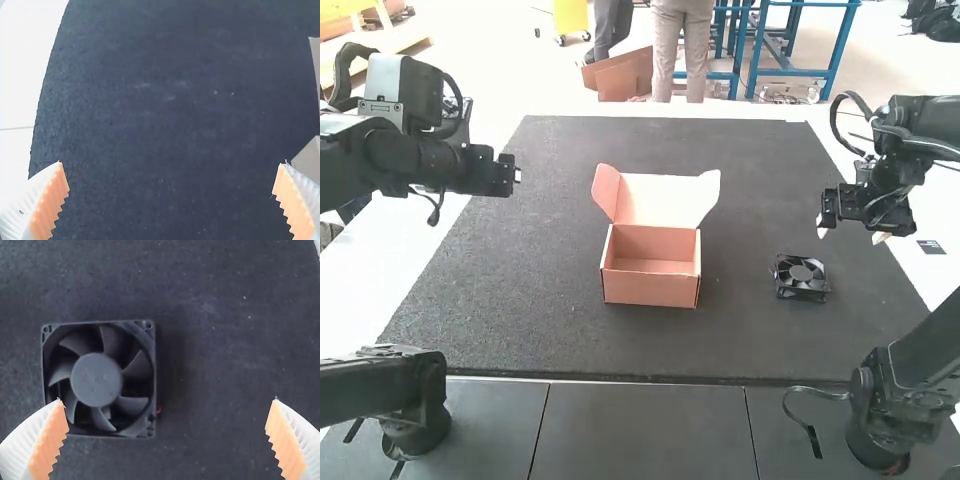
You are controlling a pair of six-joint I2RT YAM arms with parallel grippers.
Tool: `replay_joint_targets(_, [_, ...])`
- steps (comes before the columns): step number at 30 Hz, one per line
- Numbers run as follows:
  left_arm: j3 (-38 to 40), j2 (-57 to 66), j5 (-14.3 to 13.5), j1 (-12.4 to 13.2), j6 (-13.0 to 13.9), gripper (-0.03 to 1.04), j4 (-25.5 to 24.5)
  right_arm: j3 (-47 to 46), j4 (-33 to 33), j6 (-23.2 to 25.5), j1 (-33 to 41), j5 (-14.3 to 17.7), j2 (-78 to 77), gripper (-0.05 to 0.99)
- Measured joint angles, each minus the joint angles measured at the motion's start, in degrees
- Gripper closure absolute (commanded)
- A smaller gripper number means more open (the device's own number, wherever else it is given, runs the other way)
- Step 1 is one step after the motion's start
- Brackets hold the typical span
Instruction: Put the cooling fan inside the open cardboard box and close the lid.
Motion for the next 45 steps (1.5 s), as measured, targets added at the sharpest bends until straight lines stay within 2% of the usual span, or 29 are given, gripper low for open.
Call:
replay_joint_targets(18, [3.2,2.3,0.0,0.0,-0.2,0.04,-0.9,-2.4,5.7,-0.2,-0.3,3.7,11.0,0.03])
replay_joint_targets(41, [3.2,4.0,0.1,0.6,-0.2,0.04,-0.5,0.5,5.5,0.2,-1.8,3.8,20.8,0.04])
replay_joint_targets(43, [3.3,4.2,0.2,0.9,-0.2,0.04,-0.4,0.6,5.5,0.3,-1.8,3.7,20.9,0.08])
replay_joint_targets(45, [3.3,4.3,0.2,1.1,-0.2,0.04,-0.3,0.5,5.5,0.4,-1.8,3.4,21.0,0.26])
